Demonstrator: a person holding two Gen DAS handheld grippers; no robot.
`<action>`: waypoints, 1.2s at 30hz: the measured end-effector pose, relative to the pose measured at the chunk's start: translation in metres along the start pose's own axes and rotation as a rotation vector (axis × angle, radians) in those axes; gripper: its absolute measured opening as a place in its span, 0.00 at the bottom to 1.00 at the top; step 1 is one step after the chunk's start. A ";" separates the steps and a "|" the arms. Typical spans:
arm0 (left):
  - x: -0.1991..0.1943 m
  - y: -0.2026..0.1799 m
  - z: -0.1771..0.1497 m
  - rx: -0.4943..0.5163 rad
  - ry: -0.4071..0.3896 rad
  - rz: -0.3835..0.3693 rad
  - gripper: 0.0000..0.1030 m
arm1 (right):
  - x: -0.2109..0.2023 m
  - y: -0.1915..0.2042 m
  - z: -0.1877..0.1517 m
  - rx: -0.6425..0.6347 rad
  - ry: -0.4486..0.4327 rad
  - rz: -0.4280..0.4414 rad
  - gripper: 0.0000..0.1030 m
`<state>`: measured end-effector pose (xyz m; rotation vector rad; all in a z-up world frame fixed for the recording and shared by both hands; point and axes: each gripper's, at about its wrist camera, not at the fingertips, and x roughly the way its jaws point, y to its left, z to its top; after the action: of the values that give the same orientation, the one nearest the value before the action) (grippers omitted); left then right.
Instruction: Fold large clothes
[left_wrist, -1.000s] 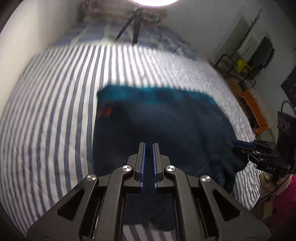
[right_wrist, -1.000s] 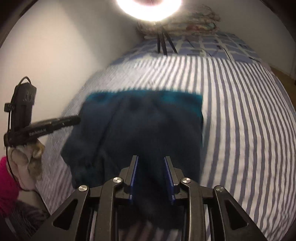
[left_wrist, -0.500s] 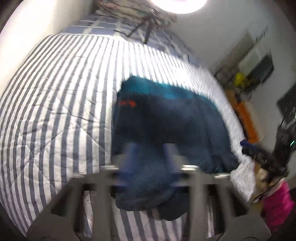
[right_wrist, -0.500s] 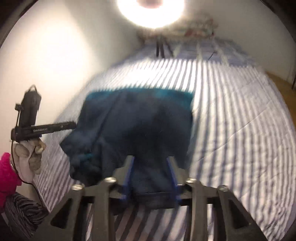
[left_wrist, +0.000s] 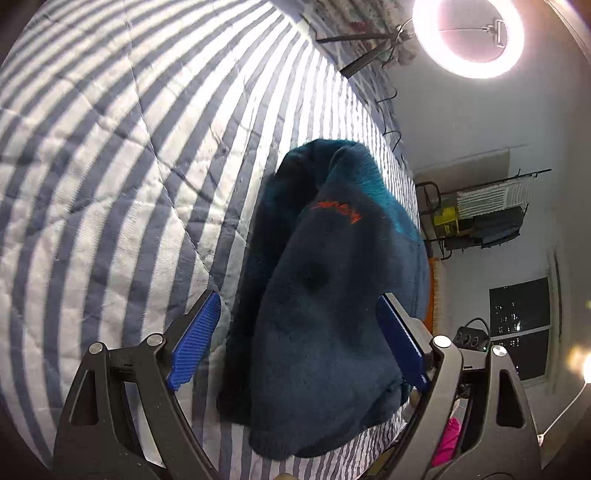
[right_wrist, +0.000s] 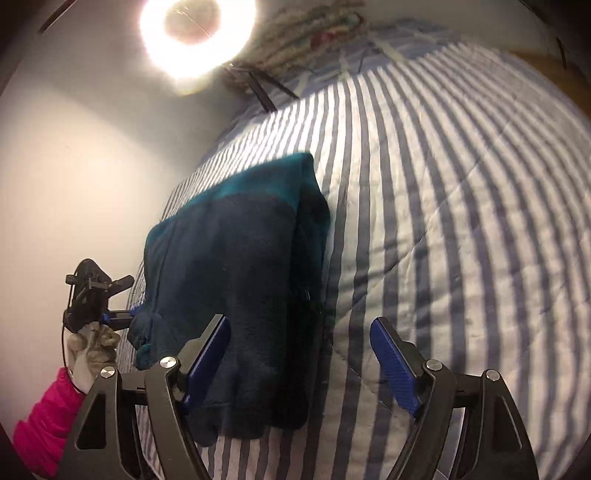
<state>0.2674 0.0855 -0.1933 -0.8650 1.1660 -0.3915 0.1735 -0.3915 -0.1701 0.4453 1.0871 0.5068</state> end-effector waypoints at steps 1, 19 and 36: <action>0.005 0.000 -0.001 0.000 0.014 -0.004 0.85 | 0.006 -0.002 0.001 0.007 0.012 0.011 0.78; 0.030 -0.050 -0.020 0.242 -0.010 0.177 0.37 | 0.037 0.033 -0.001 -0.012 0.047 0.054 0.32; 0.011 -0.124 -0.067 0.437 -0.099 0.269 0.25 | -0.003 0.129 -0.004 -0.274 -0.009 -0.274 0.20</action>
<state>0.2293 -0.0256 -0.1145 -0.3382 1.0355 -0.3591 0.1473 -0.2895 -0.0959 0.0561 1.0323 0.4020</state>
